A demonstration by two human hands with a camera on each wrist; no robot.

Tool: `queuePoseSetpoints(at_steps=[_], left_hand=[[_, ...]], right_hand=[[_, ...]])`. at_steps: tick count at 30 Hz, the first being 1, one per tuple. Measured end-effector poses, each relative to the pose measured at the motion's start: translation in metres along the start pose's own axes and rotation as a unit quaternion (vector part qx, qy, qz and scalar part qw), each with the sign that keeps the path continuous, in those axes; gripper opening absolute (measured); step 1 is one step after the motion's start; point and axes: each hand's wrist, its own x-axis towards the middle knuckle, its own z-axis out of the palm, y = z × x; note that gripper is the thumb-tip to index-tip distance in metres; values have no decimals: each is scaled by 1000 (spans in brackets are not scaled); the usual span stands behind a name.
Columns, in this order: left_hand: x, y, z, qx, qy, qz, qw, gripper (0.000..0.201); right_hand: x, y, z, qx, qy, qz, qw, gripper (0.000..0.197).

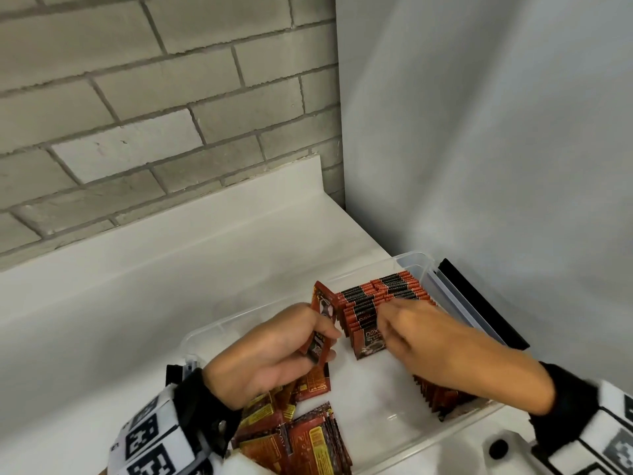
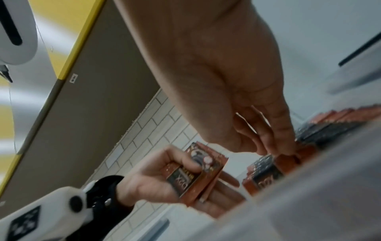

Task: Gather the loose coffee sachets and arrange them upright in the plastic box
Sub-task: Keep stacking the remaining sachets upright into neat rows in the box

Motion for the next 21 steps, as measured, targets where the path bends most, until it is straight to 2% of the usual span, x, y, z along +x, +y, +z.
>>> queuePoseSetpoints(at_steps=[1, 4, 6, 11, 21], left_hand=[[0, -3, 1, -9, -9, -9, 1000, 18], [4, -13, 5, -18, -27, -18, 999, 20], [10, -17, 6, -29, -23, -19, 999, 23], [20, -25, 12, -57, -24, -23, 998, 28], [25, -30, 18, -76, -30, 2, 997, 32]], right_hand=[[0, 4, -4, -8, 24, 0, 1000, 8], [2, 16, -5, -58, 30, 18, 998, 33], [6, 21, -4, -62, 27, 21, 998, 40], [18, 25, -1, -71, 30, 27, 997, 44], [23, 23, 4, -103, 56, 29, 993, 39]])
